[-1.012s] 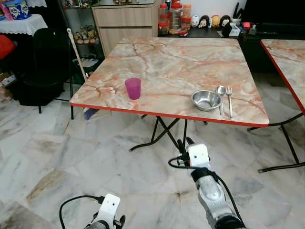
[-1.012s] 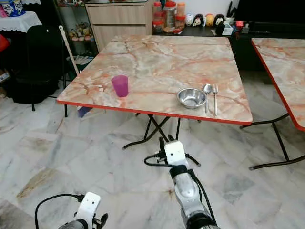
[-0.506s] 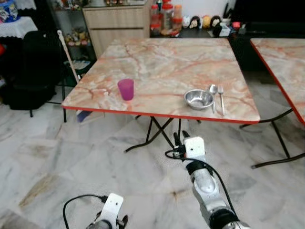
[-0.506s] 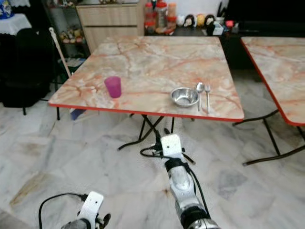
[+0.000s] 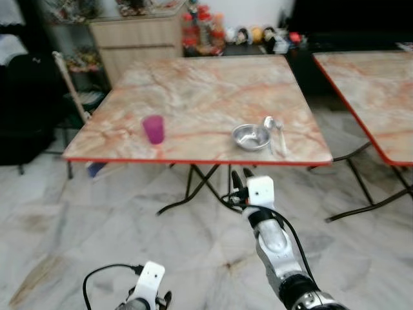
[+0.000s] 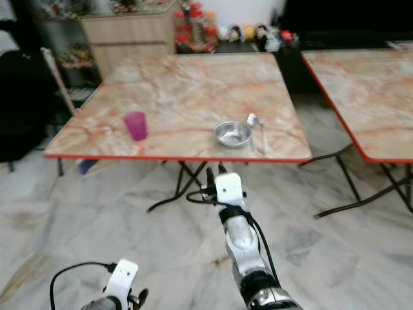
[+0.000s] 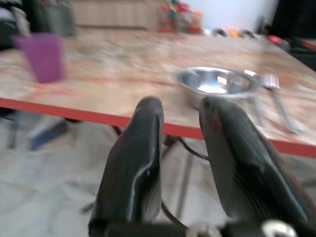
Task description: Setting the table
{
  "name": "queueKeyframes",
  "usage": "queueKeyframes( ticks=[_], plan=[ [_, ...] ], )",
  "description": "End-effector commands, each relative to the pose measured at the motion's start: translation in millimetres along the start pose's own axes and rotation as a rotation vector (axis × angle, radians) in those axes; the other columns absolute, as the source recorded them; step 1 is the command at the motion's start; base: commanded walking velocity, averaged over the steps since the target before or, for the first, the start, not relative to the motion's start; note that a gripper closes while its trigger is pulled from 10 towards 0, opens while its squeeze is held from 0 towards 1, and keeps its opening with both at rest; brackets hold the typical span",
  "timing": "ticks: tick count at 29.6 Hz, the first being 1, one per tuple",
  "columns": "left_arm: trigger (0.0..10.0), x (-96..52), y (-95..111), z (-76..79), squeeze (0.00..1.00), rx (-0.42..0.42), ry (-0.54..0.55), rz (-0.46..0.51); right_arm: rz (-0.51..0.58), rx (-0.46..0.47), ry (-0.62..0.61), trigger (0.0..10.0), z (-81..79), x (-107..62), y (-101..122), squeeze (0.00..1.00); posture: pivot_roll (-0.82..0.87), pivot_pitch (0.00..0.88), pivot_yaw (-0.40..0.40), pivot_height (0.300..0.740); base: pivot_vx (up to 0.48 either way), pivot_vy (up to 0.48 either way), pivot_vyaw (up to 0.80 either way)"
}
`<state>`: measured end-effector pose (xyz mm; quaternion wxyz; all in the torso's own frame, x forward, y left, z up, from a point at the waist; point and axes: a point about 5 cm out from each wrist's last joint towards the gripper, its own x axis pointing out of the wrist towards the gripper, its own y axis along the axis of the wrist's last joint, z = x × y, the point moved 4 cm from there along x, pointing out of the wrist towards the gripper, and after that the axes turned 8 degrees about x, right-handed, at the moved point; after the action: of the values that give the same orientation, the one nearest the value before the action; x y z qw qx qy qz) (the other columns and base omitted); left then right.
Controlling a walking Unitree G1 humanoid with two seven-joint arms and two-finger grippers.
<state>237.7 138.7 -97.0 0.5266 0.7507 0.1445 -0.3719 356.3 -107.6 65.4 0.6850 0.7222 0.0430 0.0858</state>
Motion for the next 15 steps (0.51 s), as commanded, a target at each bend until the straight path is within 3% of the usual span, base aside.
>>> queueKeyframes(
  ticks=[1, 10, 15],
  plan=[
    [10.0, -3.3, -11.1, -7.4, 0.0, -0.001, 0.019, -0.035, 0.031, 0.021, 0.042, 10.0, -18.1, 5.2, 7.3, 0.0, 0.07, 0.0, 0.03, 0.74, 0.247, 0.0, 0.0],
    [10.0, -3.3, -10.7, -8.3, 0.0, -0.004, 0.023, -0.033, 0.031, 0.026, 0.04, 10.0, -18.7, 7.6, 9.2, 0.0, 0.07, 0.0, 0.029, 0.74, 0.252, 0.0, 0.0],
    [10.0, -3.4, -11.1, -8.3, 0.0, -0.007, 0.025, -0.034, 0.03, 0.032, 0.037, 10.0, -18.2, 8.6, 9.9, 0.0, 0.07, 0.0, 0.029, 0.74, 0.253, 0.0, -0.7]
  ],
)
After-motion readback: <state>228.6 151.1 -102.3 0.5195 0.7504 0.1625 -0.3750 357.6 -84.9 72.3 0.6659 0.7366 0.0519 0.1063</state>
